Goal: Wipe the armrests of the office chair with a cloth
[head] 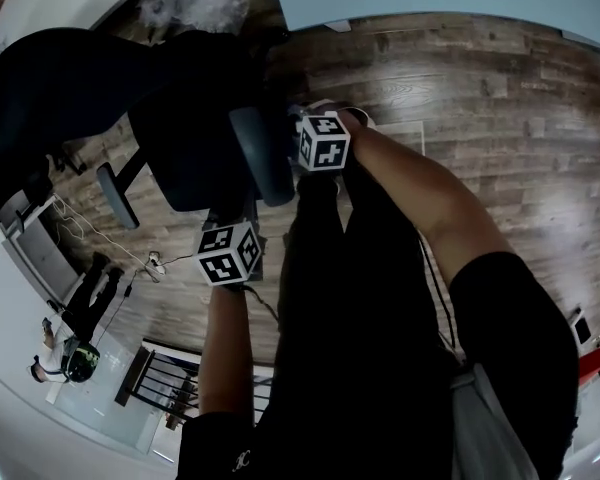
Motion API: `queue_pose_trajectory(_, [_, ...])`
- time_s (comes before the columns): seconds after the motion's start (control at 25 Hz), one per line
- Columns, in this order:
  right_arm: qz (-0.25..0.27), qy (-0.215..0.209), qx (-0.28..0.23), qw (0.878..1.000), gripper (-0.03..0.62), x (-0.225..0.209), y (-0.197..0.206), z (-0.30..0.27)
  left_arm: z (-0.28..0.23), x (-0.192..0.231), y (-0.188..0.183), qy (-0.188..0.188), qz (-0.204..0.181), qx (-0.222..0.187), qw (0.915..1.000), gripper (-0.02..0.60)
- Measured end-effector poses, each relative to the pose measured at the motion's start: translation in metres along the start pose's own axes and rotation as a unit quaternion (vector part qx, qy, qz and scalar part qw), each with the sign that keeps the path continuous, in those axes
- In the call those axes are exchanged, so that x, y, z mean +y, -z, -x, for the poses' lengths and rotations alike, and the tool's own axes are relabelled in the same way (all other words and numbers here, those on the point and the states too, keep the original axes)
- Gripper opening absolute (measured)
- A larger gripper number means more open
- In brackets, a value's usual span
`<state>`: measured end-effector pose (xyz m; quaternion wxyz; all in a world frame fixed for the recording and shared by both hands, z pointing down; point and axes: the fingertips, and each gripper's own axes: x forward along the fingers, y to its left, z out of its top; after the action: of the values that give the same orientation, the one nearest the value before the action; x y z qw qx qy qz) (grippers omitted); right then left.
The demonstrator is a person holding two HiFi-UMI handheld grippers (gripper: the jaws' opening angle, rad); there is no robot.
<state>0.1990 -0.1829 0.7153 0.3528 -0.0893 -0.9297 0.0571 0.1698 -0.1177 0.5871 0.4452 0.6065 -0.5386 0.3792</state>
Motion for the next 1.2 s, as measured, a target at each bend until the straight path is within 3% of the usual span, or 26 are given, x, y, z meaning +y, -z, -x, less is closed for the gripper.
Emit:
queue_pose_trajectory(0.2, [-0.005, -0.008, 0.020, 1.000, 0.015, -0.016, 0.013, -0.024, 0.006, 0.011, 0.019, -0.008, 0.024, 0.013, 0.9996, 0.006])
queue_pose_trajectory(0.4, [-0.051, -0.010, 0.035, 0.998, 0.015, -0.029, 0.032, -0.040, 0.010, 0.021, 0.036, -0.016, 0.035, 0.026, 0.9989, 0.006])
queue_pose_trajectory(0.64, [-0.077, 0.014, 0.055, 0.995, 0.015, -0.051, 0.058, -0.067, 0.000, 0.038, 0.036, -0.030, 0.041, 0.011, 0.9986, 0.006])
queue_pose_trajectory(0.96, [-0.139, 0.042, 0.052, 0.988, 0.015, -0.071, 0.103, -0.104, -0.028, 0.060, 0.066, -0.045, 0.063, -0.001, 0.9970, 0.006])
queue_pose_trajectory(1.08, [-0.150, 0.013, 0.058, 0.987, 0.015, -0.057, 0.115, -0.114, -0.036, 0.063, 0.077, -0.046, 0.063, -0.004, 0.9970, 0.006])
queue_pose_trajectory(1.2, [-0.169, -0.028, 0.031, 0.985, 0.015, -0.025, 0.103, -0.116, -0.031, 0.060, 0.082, -0.043, 0.063, -0.003, 0.9971, 0.006])
